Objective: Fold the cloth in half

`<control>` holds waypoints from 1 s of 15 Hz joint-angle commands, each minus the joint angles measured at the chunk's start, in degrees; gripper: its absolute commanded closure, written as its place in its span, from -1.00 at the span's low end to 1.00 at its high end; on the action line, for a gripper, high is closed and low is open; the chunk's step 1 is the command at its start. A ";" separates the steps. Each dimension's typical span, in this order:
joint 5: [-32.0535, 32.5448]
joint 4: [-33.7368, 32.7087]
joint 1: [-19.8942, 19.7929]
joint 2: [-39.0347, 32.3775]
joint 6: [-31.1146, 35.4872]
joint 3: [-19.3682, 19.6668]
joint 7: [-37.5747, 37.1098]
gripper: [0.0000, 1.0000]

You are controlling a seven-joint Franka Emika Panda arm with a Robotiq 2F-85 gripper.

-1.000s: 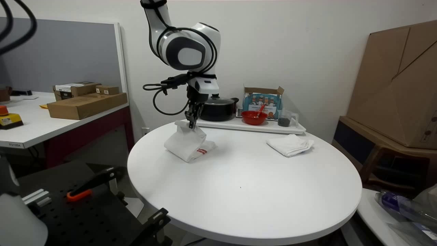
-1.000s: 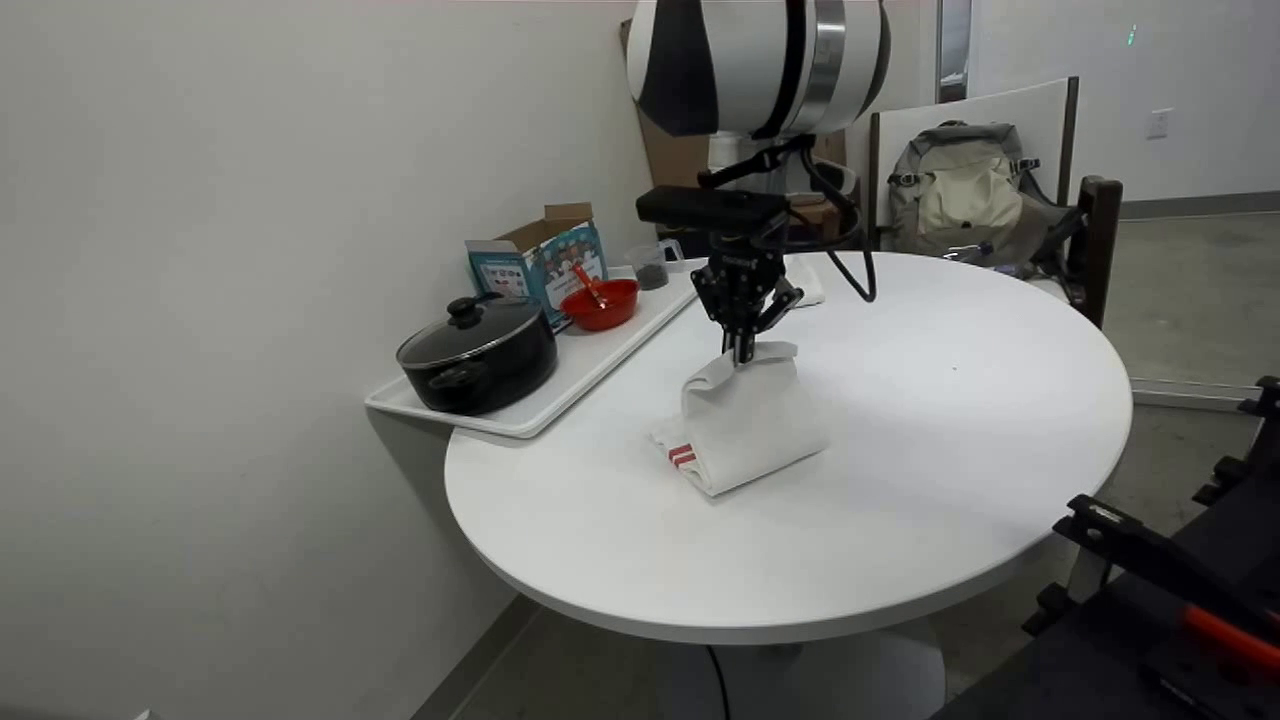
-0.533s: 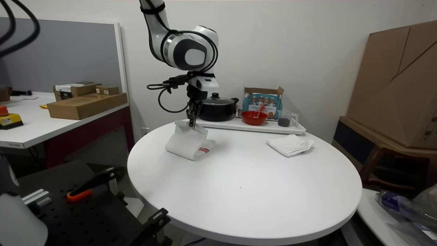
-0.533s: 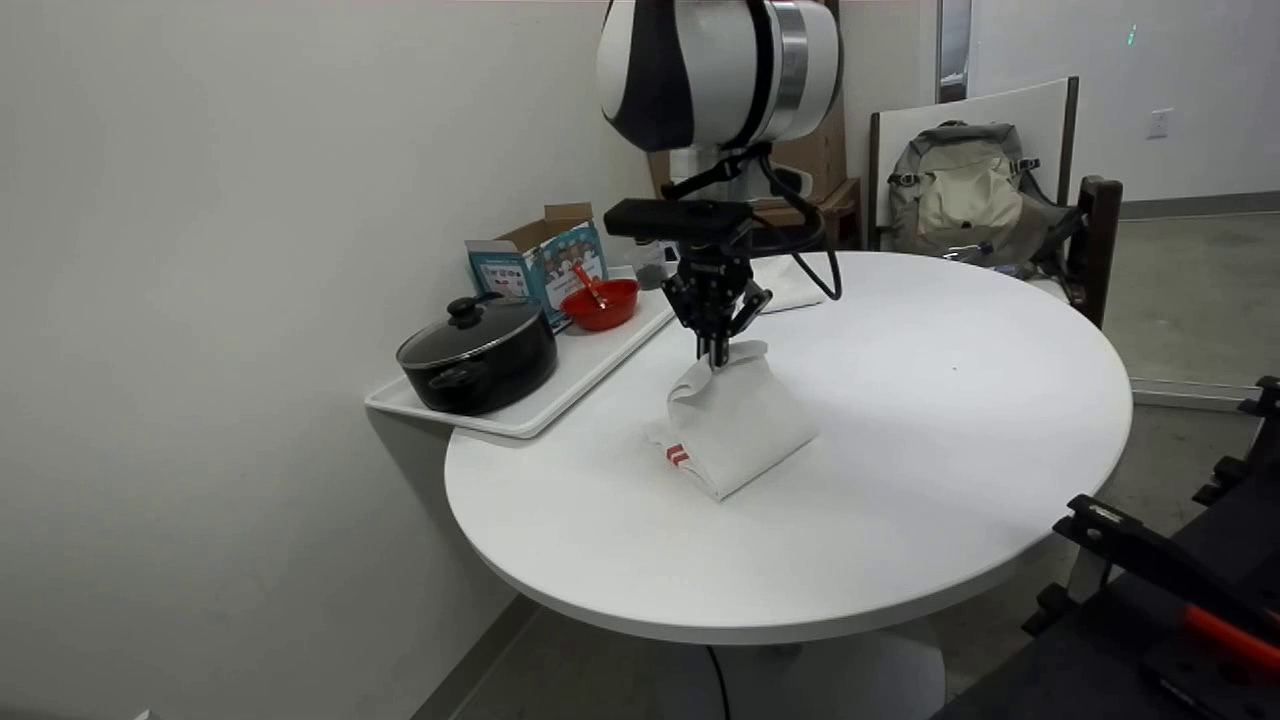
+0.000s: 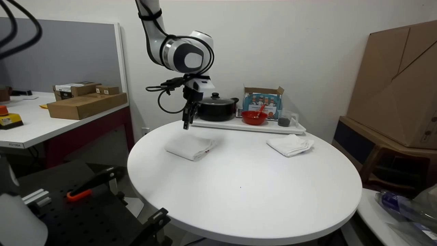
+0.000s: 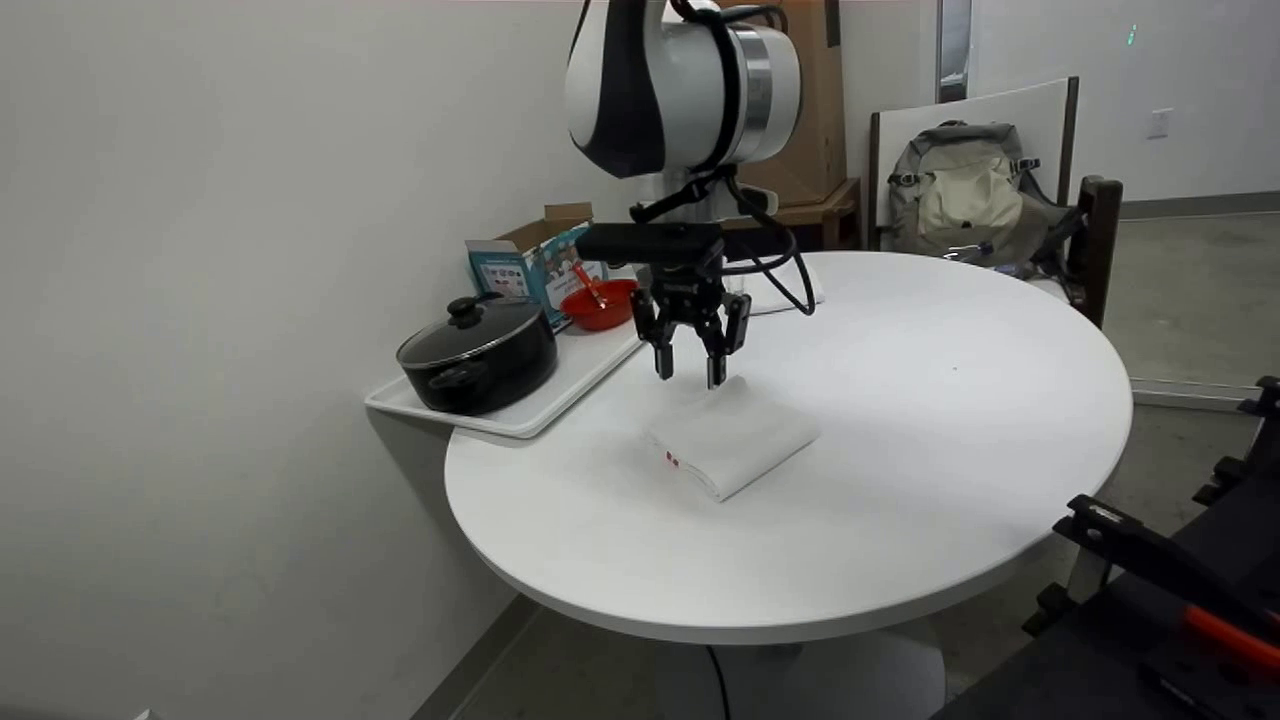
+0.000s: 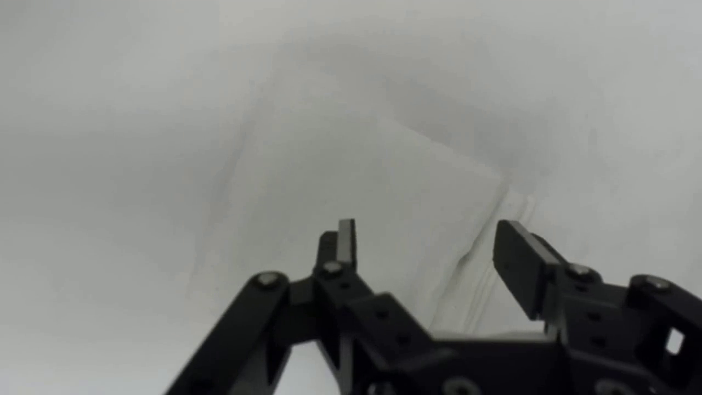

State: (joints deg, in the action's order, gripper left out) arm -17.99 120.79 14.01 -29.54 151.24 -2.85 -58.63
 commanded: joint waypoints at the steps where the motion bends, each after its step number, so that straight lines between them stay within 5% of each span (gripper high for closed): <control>1: 0.25 -0.27 -0.39 1.05 -1.42 -1.58 1.50 -0.94; 3: -2.50 2.72 -3.62 4.32 -3.91 -6.11 9.06 -1.00; 8: -3.54 11.07 -6.16 15.69 -15.26 -8.16 22.93 -1.00; 15: 16.59 20.36 -6.33 38.14 -36.23 -3.54 26.32 -1.00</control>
State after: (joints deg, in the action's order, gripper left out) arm -8.24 135.29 8.28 -2.28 119.46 -7.07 -34.39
